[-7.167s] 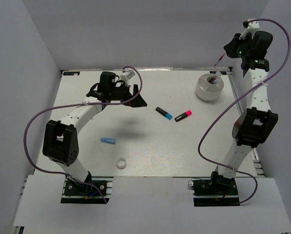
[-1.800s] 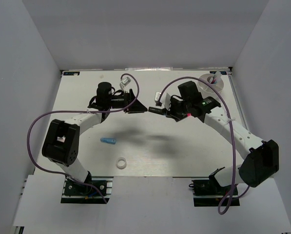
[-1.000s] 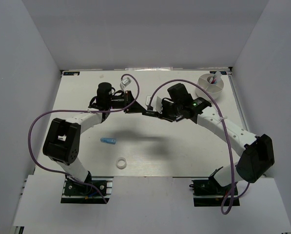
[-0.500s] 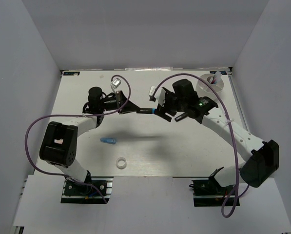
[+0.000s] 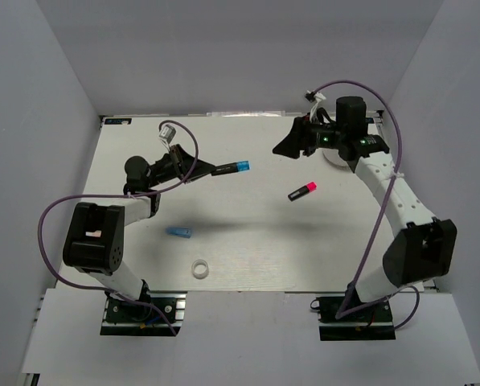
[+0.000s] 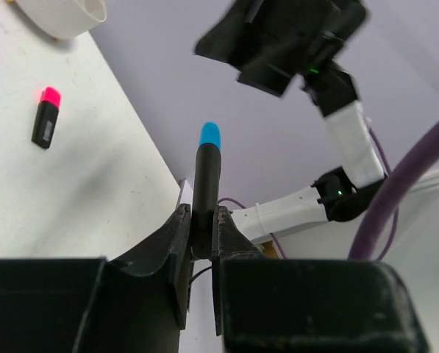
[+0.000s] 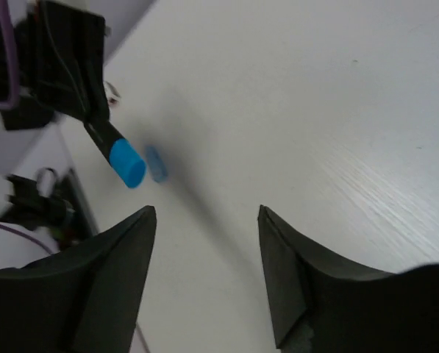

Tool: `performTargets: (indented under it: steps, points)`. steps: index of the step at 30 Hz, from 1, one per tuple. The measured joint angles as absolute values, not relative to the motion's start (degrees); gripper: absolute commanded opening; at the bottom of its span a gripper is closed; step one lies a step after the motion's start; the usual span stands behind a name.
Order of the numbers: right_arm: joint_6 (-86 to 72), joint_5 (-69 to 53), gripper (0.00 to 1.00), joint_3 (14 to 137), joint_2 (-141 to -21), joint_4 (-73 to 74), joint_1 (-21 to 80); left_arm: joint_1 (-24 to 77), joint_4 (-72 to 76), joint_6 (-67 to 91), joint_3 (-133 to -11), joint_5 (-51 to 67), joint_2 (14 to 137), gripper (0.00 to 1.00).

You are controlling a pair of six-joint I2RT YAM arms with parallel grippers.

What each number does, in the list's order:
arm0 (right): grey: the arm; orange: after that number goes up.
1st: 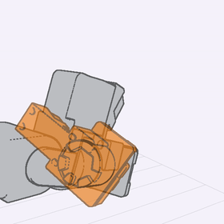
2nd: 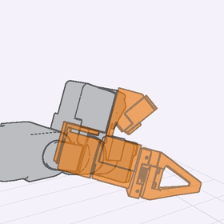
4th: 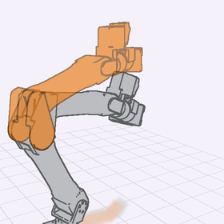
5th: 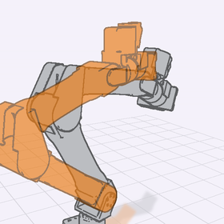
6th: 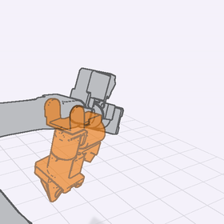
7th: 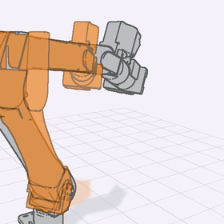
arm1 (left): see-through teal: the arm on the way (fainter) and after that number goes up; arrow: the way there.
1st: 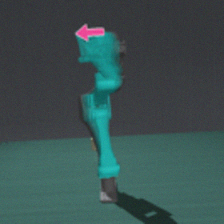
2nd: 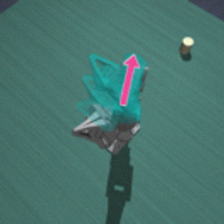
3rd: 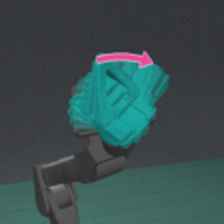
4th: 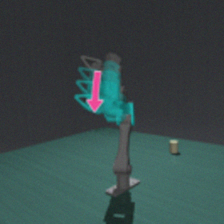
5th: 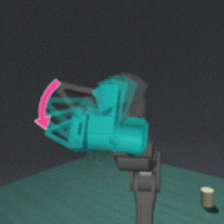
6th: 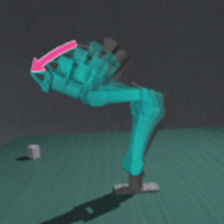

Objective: Sort the stationery into containers
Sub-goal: Place the pen in the storage box.

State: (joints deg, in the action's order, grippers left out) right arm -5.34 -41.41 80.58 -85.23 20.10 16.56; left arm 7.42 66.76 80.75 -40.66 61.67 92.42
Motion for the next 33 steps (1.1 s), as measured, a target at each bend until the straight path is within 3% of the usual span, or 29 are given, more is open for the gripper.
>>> performTargets:
  steps: [4, 11, 18, 26, 33]
  points:
    - [-21.3, -51.8, 0.6, 79.5, -91.1, 10.2, 13.7, 7.4, 71.0, 83.0, -40.7, 61.3, 92.4, 0.0]
    - [-33.0, -59.9, 0.64, 76.5, -92.2, 1.0, 15.8, 7.4, 73.4, 84.4, -40.7, 60.4, 92.4, 0.0]
    - [-43.9, -62.2, 0.67, 68.6, -91.5, -8.7, 19.2, 7.6, 74.2, 84.6, -40.7, 59.7, 92.4, 0.0]
    - [-50.5, -62.8, 0.71, 68.7, -92.6, -14.2, 21.6, 8.0, 74.4, 84.5, -41.0, 59.4, 92.4, 0.0]
    - [-52.0, -62.7, 0.63, 70.8, -94.6, -15.7, 22.1, 8.0, 74.2, 84.3, -41.0, 59.3, 92.4, 0.0]
